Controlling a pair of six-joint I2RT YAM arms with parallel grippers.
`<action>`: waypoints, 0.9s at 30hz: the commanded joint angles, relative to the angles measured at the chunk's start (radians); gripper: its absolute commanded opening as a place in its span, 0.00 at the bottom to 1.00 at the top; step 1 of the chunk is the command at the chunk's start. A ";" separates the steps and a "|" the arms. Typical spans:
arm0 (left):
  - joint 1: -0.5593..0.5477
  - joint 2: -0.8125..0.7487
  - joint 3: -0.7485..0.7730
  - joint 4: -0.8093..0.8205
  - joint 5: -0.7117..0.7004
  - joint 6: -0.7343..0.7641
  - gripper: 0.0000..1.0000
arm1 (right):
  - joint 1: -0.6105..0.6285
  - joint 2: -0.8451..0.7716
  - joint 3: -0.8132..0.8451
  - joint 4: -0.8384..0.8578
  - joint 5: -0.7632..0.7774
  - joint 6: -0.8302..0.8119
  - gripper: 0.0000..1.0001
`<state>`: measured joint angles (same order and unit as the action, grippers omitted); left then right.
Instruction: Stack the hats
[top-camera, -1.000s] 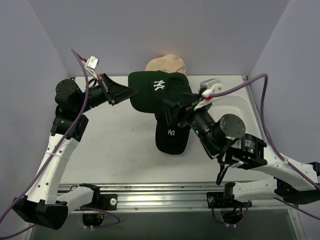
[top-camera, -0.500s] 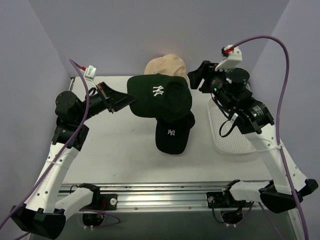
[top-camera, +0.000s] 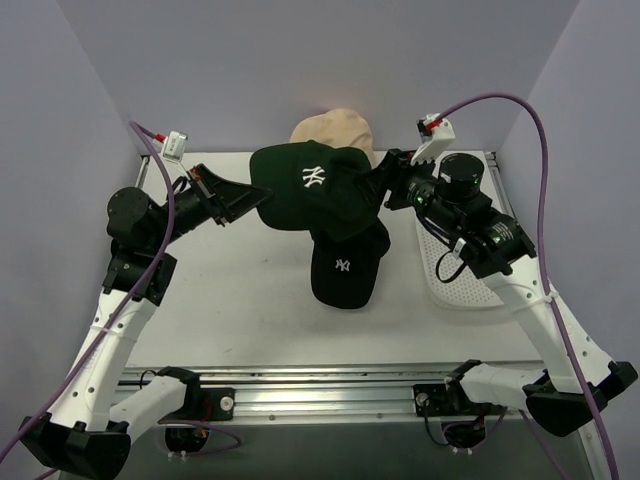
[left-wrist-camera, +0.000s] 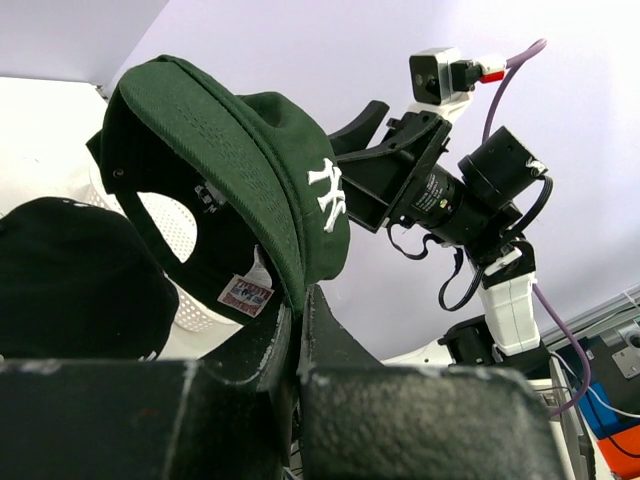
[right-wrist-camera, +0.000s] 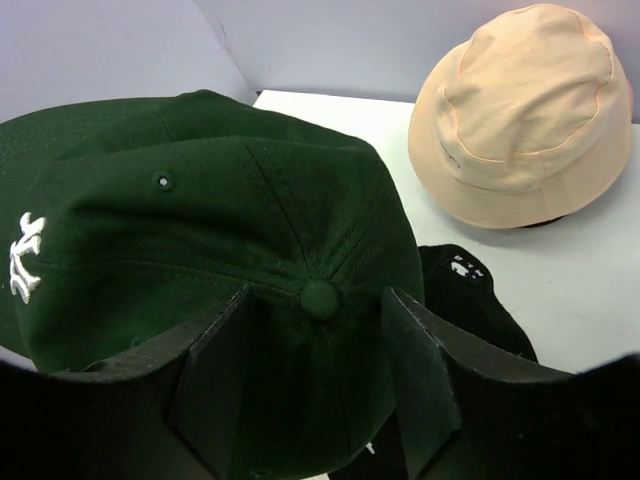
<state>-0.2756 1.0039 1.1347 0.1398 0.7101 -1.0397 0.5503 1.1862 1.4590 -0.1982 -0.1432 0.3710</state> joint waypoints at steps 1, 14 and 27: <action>-0.005 -0.028 -0.003 0.095 -0.031 0.006 0.02 | -0.003 -0.037 -0.019 0.072 -0.025 0.016 0.49; -0.025 -0.048 -0.039 0.116 -0.070 0.012 0.02 | -0.001 -0.048 -0.040 0.126 -0.001 -0.006 0.11; -0.417 -0.171 -0.329 0.135 -0.503 0.092 0.28 | -0.016 0.092 0.199 -0.047 0.031 -0.339 0.00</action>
<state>-0.6174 0.8413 0.8696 0.2119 0.3267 -0.9817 0.5438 1.2690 1.6554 -0.2298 -0.0978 0.1410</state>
